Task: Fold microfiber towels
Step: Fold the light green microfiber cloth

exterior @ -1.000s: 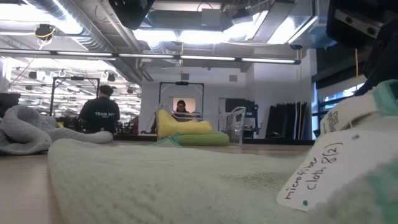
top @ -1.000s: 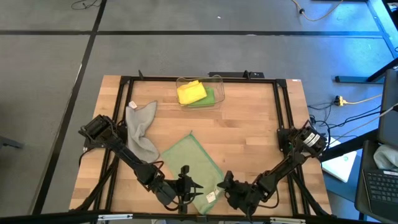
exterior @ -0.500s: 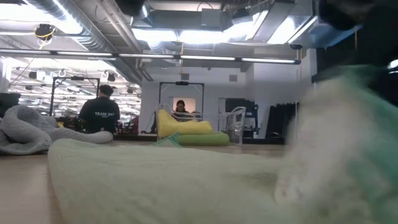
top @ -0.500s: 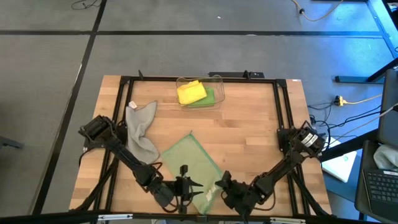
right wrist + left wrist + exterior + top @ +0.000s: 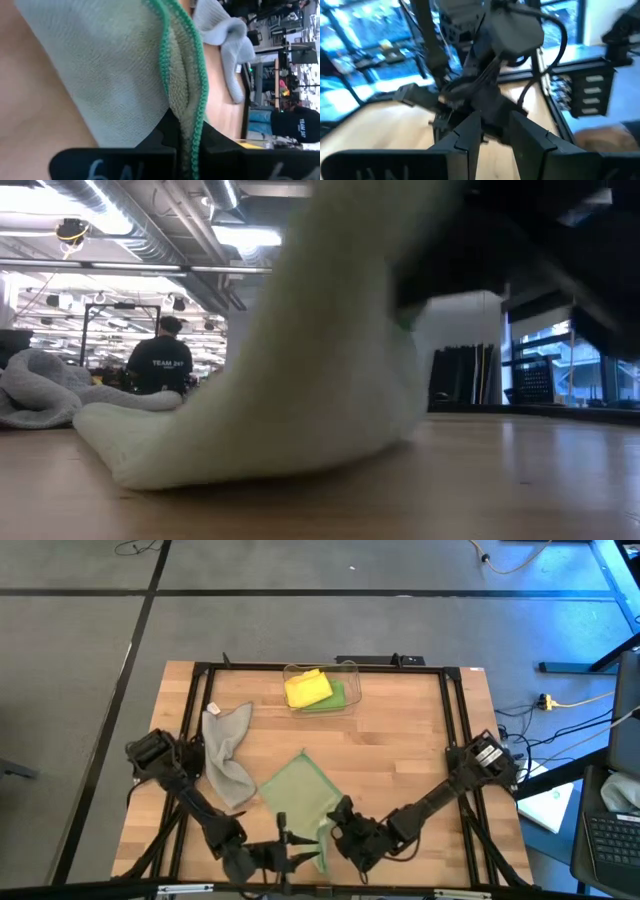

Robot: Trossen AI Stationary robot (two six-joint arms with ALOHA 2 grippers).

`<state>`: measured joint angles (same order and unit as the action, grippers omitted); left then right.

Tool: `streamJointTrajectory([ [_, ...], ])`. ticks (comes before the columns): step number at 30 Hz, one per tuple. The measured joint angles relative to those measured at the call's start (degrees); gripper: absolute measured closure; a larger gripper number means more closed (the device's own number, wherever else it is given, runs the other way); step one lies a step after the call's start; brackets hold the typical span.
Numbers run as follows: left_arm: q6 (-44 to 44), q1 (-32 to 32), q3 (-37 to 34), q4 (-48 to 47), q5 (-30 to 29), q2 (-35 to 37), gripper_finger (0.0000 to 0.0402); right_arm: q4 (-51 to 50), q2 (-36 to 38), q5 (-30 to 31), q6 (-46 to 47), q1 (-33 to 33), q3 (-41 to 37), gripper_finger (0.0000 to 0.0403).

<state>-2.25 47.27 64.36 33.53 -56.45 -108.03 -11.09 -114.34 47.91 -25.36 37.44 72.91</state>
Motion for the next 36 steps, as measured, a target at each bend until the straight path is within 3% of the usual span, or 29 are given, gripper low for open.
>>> streamJointTrajectory([
  [6,-8.1,3.3,0.0,5.8,-14.0,0.0,0.0308,-4.1,0.0,-5.8,-0.9,-5.1,5.2,0.0394],
  [9,-8.9,5.3,0.0,5.7,-23.7,0.0,0.0308,-5.0,0.0,-7.4,-1.4,-6.9,6.4,0.0394],
  [11,-9.0,6.3,0.0,5.7,-27.0,0.0,0.0308,-5.4,0.0,-7.4,-3.1,-8.1,6.7,0.0394],
  [23,-8.2,7.4,0.0,5.5,-28.1,0.0,0.0308,-1.9,0.0,-18.5,-5.7,-19.5,6.7,0.0393],
  [28,-8.8,6.8,0.0,5.0,-28.3,0.0,0.0308,2.6,0.1,-22.6,-9.5,-22.7,6.7,0.0393],
  [36,-8.4,5.6,0.0,4.5,-28.4,0.0,0.0308,3.5,0.1,-31.5,-7.8,-26.9,5.5,0.0392],
])
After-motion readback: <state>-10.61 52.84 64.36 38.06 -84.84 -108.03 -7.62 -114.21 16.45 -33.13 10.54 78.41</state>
